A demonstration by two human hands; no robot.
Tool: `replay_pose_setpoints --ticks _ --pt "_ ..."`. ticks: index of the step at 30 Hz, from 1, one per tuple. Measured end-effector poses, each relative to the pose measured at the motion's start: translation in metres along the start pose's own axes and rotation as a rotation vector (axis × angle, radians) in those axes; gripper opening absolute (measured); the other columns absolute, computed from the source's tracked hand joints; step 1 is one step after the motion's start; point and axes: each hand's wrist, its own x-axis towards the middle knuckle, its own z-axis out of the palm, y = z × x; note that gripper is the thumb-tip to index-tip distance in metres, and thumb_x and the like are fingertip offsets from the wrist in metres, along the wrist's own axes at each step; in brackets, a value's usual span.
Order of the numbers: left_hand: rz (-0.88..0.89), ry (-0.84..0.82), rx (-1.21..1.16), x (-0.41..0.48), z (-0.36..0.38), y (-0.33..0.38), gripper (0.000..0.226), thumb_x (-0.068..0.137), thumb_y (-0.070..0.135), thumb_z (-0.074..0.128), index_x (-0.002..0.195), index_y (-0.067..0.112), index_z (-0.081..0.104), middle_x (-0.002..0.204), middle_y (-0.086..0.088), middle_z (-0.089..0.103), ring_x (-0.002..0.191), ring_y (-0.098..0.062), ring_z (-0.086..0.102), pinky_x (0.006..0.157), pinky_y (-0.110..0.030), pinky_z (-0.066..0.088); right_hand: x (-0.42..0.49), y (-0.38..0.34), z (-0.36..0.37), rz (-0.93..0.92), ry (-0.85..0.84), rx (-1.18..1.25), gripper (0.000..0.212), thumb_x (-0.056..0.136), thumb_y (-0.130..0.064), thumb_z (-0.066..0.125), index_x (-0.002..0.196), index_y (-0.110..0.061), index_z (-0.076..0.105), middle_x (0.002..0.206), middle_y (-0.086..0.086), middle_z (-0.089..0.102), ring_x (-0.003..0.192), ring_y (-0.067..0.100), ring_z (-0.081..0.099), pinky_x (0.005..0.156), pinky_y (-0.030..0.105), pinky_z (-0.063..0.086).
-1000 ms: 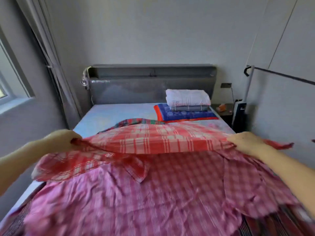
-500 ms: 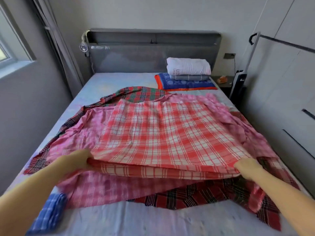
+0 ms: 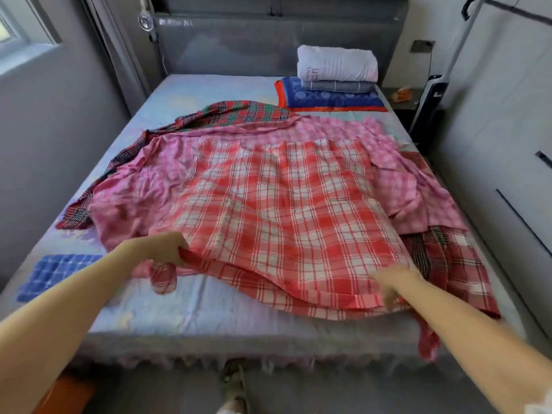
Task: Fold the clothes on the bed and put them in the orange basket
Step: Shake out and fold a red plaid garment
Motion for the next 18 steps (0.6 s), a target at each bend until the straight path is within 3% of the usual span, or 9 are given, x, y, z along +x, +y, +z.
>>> replay_pose_setpoints --ticks 2,4,6,7,9,11,12,14,18 --pt "0.036 0.018 -0.008 0.004 -0.006 0.024 0.019 0.083 0.039 0.065 0.079 0.021 0.067 0.059 0.011 0.051 0.060 -0.011 0.048 0.062 -0.021 0.041 -0.014 -0.055 -0.030 -0.248 0.174 0.159 0.108 0.068 -0.049 0.078 0.150 -0.024 0.013 0.148 0.005 0.037 0.130 0.027 0.043 0.105 0.040 0.039" --pt "0.070 0.035 0.010 0.008 -0.015 0.046 0.018 0.084 0.039 0.064 0.076 0.022 0.064 0.056 0.012 0.048 0.058 -0.010 0.046 0.055 -0.020 0.039 -0.025 -0.112 -0.057 -0.477 0.394 0.346 0.112 0.066 -0.058 0.074 0.151 -0.027 0.008 0.151 0.005 0.033 0.133 0.026 0.039 0.105 0.042 0.039" --pt "0.101 0.065 0.057 0.011 -0.022 0.061 0.018 0.084 0.036 0.064 0.071 0.023 0.060 0.055 0.011 0.045 0.056 -0.011 0.044 0.049 -0.018 0.034 -0.035 -0.166 -0.084 -0.613 0.504 0.521 0.111 0.066 -0.058 0.074 0.150 -0.027 0.008 0.149 0.005 0.035 0.133 0.027 0.039 0.105 0.044 0.039" --pt "0.125 0.089 0.071 0.012 -0.025 0.067 0.018 0.083 0.034 0.064 0.071 0.021 0.060 0.055 0.011 0.045 0.054 -0.011 0.043 0.048 -0.017 0.032 -0.041 -0.188 -0.097 -0.638 0.528 0.628 0.105 0.068 -0.053 0.075 0.149 -0.025 0.015 0.146 0.006 0.040 0.130 0.027 0.042 0.103 0.044 0.040" --pt "0.170 0.170 0.052 0.012 -0.032 0.067 0.014 0.082 0.029 0.064 0.078 0.016 0.065 0.058 0.009 0.047 0.052 -0.009 0.041 0.048 -0.016 0.031 -0.048 -0.217 -0.120 -0.682 0.585 0.773 0.070 0.075 -0.040 0.073 0.135 -0.019 0.044 0.126 0.009 0.059 0.113 0.028 0.056 0.088 0.040 0.049" --pt "0.189 0.277 0.031 0.013 -0.039 0.055 0.012 0.081 0.022 0.064 0.086 0.011 0.066 0.068 0.005 0.053 0.061 -0.013 0.045 0.051 -0.021 0.034 -0.047 -0.229 -0.141 -0.670 0.642 0.784 0.027 0.084 -0.037 0.065 0.098 -0.015 0.065 0.092 0.010 0.068 0.087 0.027 0.063 0.064 0.031 0.043" --pt "0.182 0.318 0.032 0.014 -0.041 0.046 0.010 0.082 0.018 0.062 0.087 0.011 0.065 0.072 0.003 0.053 0.066 -0.016 0.047 0.055 -0.024 0.034 -0.043 -0.228 -0.150 -0.670 0.646 0.787 0.020 0.085 -0.036 0.063 0.077 -0.018 0.064 0.074 0.006 0.065 0.072 0.023 0.059 0.058 0.029 0.035" --pt "0.145 0.366 0.021 0.021 -0.043 0.016 0.008 0.081 0.008 0.054 0.082 0.013 0.061 0.071 0.003 0.048 0.070 -0.018 0.046 0.058 -0.025 0.032 -0.034 -0.229 -0.175 -0.692 0.627 0.834 0.037 0.084 -0.024 0.065 0.052 -0.025 0.048 0.053 -0.006 0.048 0.053 0.012 0.043 0.053 0.030 0.027" --pt "0.047 0.373 -0.077 0.038 -0.044 -0.038 0.015 0.080 0.004 0.050 0.080 0.012 0.063 0.070 0.002 0.051 0.073 -0.019 0.048 0.058 -0.026 0.040 -0.015 -0.225 -0.216 -0.672 0.518 0.698 0.036 0.078 -0.010 0.065 0.050 -0.020 0.045 0.053 -0.004 0.044 0.050 0.009 0.039 0.052 0.028 0.029"
